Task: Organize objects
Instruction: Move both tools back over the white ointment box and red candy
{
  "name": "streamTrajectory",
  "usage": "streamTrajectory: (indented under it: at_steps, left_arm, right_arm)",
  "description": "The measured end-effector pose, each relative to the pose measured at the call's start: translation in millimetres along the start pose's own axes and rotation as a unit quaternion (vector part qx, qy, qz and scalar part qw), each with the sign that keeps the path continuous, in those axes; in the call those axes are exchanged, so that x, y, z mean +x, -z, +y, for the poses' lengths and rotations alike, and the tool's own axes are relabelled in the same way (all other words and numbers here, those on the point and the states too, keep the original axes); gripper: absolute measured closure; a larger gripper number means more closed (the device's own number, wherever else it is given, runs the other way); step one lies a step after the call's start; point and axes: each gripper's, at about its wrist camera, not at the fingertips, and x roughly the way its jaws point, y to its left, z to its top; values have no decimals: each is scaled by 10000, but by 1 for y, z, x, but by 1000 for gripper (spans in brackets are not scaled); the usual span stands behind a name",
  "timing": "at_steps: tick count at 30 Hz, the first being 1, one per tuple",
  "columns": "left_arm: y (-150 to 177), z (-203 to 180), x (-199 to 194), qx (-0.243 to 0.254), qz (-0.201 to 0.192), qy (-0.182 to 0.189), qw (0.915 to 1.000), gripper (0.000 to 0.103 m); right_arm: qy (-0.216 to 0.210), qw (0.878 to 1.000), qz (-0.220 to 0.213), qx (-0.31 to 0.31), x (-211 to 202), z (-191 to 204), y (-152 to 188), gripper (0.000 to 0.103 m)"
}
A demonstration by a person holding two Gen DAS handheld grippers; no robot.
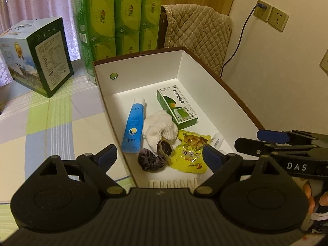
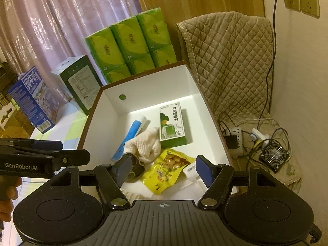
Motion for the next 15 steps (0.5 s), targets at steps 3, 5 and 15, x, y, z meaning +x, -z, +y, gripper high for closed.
streamTrajectory:
  at_steps: [3, 5, 15]
  left_arm:
    - [5, 1, -8, -54, -6, -16, 10000, 14]
    - [9, 3, -14, -85, -6, -42, 10000, 13]
    - [27, 12, -46, -205, -68, -167, 9996, 11]
  right_arm:
    - [-8, 10000, -6, -27, -6, 4, 3, 36]
    - [-29, 10000, -16, -45, -9, 7, 5, 36]
    - [-250, 9994, -32, -229, -27, 36, 20, 36]
